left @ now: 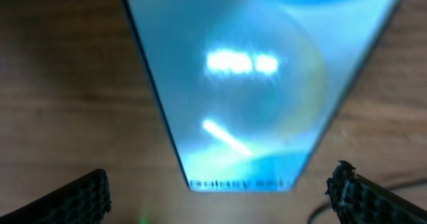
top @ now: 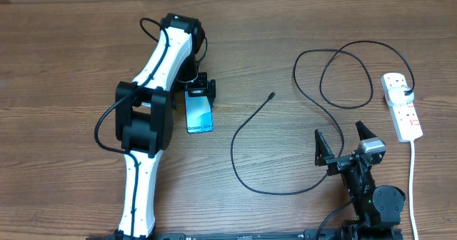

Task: Plug charger to phone and switch on socket
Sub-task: 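Grasp the top edge of the phone with the left gripper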

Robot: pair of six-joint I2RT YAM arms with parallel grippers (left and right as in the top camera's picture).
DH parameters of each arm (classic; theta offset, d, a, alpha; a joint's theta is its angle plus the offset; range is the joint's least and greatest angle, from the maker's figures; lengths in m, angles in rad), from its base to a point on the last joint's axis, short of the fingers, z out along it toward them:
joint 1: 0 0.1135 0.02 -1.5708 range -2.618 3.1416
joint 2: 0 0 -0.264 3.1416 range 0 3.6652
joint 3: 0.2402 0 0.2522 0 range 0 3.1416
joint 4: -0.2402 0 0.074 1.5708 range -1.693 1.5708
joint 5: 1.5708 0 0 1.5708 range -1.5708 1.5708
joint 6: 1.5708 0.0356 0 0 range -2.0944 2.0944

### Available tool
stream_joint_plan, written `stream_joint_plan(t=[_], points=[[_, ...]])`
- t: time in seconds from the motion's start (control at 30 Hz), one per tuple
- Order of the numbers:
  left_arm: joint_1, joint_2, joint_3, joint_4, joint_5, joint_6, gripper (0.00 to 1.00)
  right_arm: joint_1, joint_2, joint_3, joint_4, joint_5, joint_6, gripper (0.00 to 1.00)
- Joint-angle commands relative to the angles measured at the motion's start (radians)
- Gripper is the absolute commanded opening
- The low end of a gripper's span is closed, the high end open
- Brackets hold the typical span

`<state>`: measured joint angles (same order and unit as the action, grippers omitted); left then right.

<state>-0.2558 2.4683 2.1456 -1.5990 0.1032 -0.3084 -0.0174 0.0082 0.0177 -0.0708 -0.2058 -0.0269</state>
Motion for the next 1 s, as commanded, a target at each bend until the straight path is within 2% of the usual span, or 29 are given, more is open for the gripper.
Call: stream_joint_plan(t=[0.0, 0.4, 0.97], points=[[-0.002, 0.028, -0.004, 0.015, -0.026, -0.002, 1.00, 0.005, -0.006, -0.010, 0.005, 0.003, -0.004, 1.00], [-0.027, 0.029, -0.023, 0.111, -0.026, -0.011, 0.99, 0.005, -0.006, -0.010, 0.005, 0.003, -0.005, 1.00], [-0.053, 0.029, -0.070, 0.129, -0.036, -0.048, 1.00, 0.005, -0.006, -0.010, 0.005, 0.003, -0.005, 1.00]])
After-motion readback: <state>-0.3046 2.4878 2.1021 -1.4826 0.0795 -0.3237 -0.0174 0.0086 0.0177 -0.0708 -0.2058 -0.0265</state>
